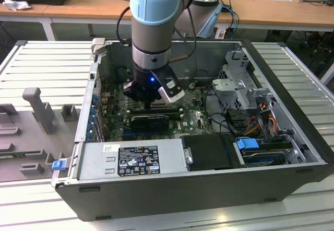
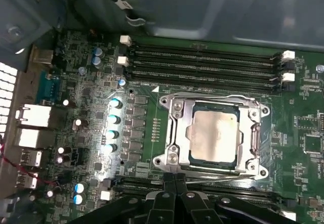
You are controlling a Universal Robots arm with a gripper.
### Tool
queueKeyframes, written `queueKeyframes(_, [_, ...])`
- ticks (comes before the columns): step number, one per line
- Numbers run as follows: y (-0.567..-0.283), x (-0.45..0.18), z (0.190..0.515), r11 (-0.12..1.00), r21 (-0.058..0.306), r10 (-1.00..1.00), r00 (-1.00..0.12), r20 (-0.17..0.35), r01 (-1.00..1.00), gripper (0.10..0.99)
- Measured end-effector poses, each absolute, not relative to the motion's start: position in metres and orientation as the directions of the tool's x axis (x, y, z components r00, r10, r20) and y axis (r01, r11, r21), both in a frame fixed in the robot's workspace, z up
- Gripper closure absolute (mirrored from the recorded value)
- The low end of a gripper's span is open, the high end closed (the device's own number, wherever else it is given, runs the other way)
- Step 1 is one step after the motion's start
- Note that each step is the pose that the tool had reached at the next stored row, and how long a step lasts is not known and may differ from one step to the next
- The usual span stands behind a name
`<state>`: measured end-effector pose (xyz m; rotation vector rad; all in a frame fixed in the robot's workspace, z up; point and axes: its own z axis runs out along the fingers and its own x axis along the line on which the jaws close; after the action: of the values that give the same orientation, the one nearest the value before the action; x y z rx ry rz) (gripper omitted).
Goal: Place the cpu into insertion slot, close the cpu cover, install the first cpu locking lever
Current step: 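Install the first cpu locking lever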
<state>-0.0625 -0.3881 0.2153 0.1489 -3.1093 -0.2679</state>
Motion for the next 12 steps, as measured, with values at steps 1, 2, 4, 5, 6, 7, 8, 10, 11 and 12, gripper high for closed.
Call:
queueKeyframes(1, [-0.3908, -0.0648, 0.2152, 0.977, 0.194, -0.097, -0.995, 0.007, -0.094, 0.980])
queueKeyframes(2, [-0.3926, -0.0657, 0.2147, 0.974, 0.205, -0.097, -0.995, 0.006, -0.094, 0.980])
queueKeyframes(4, [-0.3946, -0.0669, 0.2135, 0.972, 0.217, -0.097, -0.995, 0.004, -0.094, 0.980])
queueKeyframes(5, [-0.3952, -0.0671, 0.2125, 0.971, 0.221, -0.097, -0.995, 0.004, -0.094, 0.980])
queueKeyframes(6, [-0.3953, -0.0671, 0.2114, 0.970, 0.225, -0.097, -0.995, 0.004, -0.094, 0.980])
queueKeyframes(7, [-0.3955, -0.0671, 0.2105, 0.969, 0.228, -0.097, -0.995, 0.003, -0.094, 0.980])
queueKeyframes(8, [-0.3957, -0.0671, 0.2097, 0.968, 0.232, -0.097, -0.995, 0.003, -0.094, 0.980])
queueKeyframes(10, [-0.3961, -0.0671, 0.2079, 0.966, 0.240, -0.097, -0.995, 0.002, -0.094, 0.980])
queueKeyframes(11, [-0.3965, -0.0671, 0.2068, 0.965, 0.244, -0.097, -0.995, 0.002, -0.094, 0.980])
queueKeyframes(12, [-0.3969, -0.0674, 0.2060, 0.965, 0.247, -0.097, -0.995, 0.001, -0.093, 0.980])
